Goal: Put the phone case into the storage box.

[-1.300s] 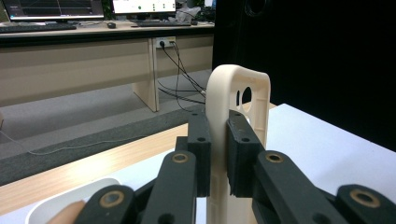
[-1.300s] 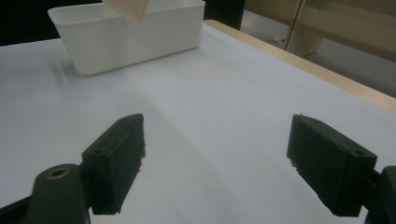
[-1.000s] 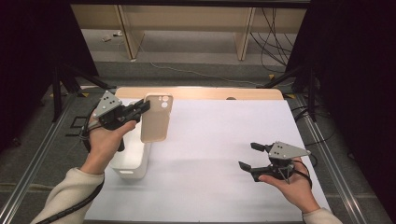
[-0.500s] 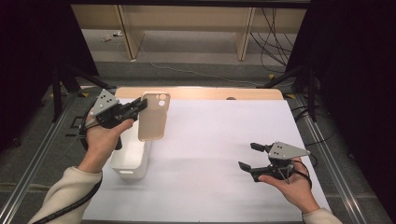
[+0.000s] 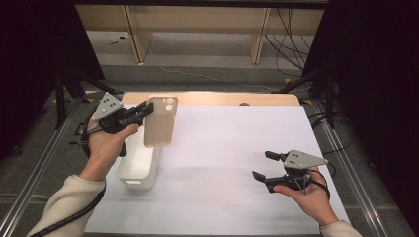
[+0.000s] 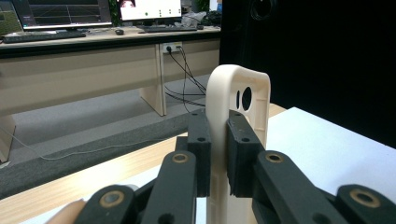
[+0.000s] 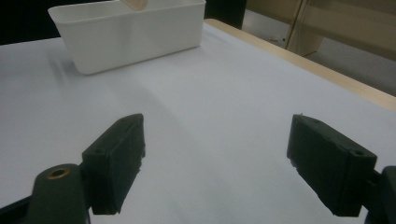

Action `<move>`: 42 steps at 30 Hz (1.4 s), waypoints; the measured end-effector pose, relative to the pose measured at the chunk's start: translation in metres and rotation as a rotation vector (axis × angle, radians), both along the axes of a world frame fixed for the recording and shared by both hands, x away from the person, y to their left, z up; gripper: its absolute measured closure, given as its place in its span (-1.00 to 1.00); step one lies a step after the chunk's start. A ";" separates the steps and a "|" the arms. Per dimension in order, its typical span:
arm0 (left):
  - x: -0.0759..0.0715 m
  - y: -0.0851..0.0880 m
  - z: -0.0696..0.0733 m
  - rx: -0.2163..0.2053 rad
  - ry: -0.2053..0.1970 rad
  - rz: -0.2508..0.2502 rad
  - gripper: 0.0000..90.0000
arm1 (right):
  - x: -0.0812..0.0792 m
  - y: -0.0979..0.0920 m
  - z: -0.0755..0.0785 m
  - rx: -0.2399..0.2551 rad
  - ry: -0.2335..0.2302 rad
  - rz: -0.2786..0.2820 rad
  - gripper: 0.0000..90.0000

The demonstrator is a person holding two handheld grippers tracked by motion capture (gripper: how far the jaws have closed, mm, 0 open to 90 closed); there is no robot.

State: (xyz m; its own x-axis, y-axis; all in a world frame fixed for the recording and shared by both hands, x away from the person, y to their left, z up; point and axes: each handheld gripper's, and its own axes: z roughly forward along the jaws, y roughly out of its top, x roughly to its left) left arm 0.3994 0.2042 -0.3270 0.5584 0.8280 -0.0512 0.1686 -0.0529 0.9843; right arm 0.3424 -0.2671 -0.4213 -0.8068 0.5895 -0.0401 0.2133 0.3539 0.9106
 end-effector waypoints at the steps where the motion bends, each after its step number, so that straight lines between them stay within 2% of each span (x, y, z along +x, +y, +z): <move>1: 0.000 0.001 0.000 0.002 -0.001 -0.001 0.81 | 0.000 0.000 0.000 0.000 0.001 0.000 -0.54; 20: 0.005 0.011 0.000 0.032 -0.013 0.017 0.81 | 0.000 0.001 -0.001 -0.002 0.002 0.001 -0.54; 42: 0.014 0.021 0.000 0.044 -0.031 0.030 0.81 | 0.000 0.001 -0.001 -0.003 0.006 0.001 -0.54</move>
State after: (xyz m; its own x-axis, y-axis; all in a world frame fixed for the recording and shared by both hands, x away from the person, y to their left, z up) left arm 0.4134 0.2257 -0.3269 0.5338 0.8456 0.0023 0.1402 -0.0911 0.9859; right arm 0.3424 -0.2661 -0.4226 -0.8079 0.5882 -0.0369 0.2185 0.3571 0.9082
